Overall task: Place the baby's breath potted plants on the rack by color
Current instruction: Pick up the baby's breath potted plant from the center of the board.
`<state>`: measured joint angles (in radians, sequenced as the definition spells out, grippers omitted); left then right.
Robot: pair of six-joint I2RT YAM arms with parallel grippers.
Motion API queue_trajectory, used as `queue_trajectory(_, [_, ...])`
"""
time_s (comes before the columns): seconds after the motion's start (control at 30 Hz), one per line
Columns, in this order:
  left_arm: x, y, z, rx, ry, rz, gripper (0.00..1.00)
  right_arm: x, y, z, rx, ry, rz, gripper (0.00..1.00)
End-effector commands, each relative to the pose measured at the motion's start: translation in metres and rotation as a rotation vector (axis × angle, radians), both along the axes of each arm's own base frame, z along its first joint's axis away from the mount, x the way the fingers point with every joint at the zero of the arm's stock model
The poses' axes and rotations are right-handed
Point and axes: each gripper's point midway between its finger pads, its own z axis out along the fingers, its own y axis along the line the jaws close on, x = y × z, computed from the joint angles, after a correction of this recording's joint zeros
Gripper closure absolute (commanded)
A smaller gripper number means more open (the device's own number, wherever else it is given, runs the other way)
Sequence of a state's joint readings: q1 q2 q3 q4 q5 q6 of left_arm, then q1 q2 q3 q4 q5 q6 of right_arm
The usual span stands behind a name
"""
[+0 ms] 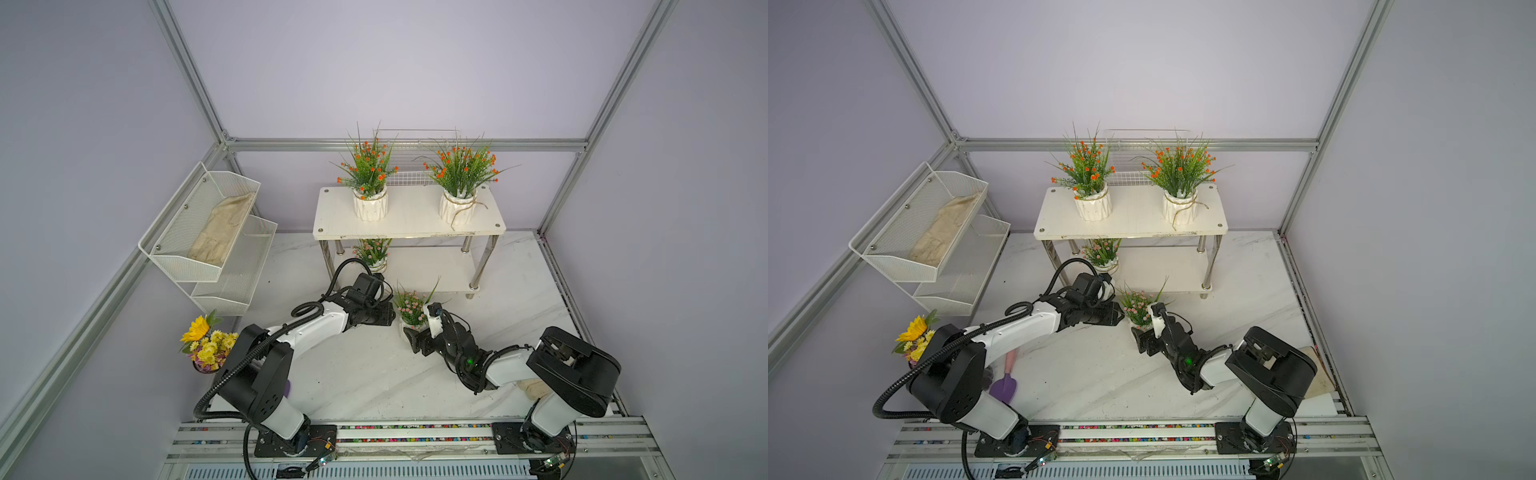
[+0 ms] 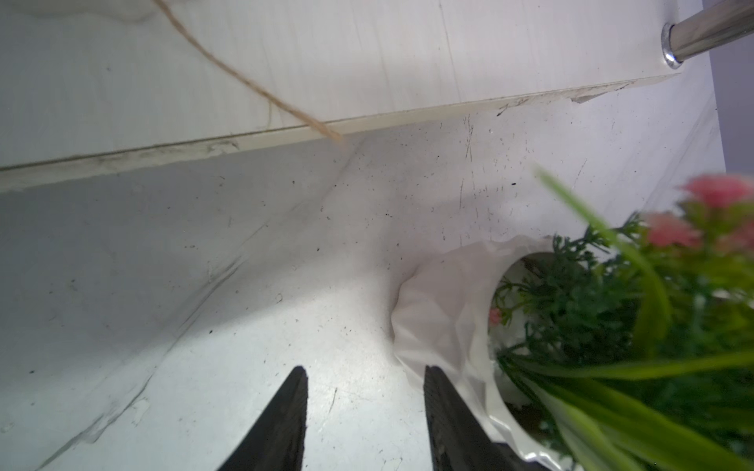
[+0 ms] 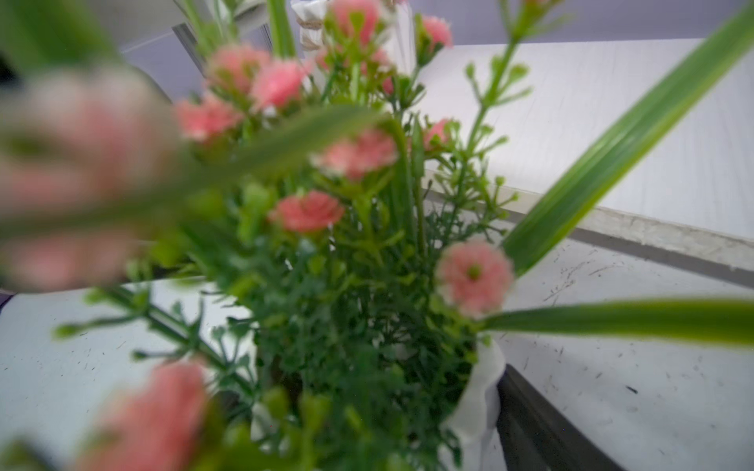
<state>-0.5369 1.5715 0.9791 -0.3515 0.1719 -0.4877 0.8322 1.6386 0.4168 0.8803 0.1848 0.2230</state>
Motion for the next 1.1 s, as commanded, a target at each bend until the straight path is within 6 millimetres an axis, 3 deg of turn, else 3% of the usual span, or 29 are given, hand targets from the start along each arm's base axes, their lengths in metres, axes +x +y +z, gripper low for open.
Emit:
queue_trajectory(0.0, [0.004,-0.002,0.001,-0.022,-0.015,0.013,0.51,-0.002,0.003,0.01,0.045,-0.029,0.009,0.33])
queue_trajectory(0.2, [0.022,-0.016,0.003,-0.051,-0.027,0.009,0.48,-0.005,0.004,0.001,0.048,-0.009,0.027,0.32])
queue_trajectory(0.43, [0.033,-0.039,-0.009,-0.08,-0.008,-0.013,0.49,-0.011,0.008,-0.006,0.055,0.006,0.047,0.32])
queue_trajectory(0.7, [0.031,-0.054,-0.013,-0.132,-0.007,-0.059,0.48,-0.012,0.007,-0.008,0.057,0.005,0.048,0.28])
queue_trajectory(1.07, [0.009,-0.074,-0.026,-0.15,0.042,-0.134,0.49,-0.013,0.012,-0.01,0.067,0.006,0.065,0.19])
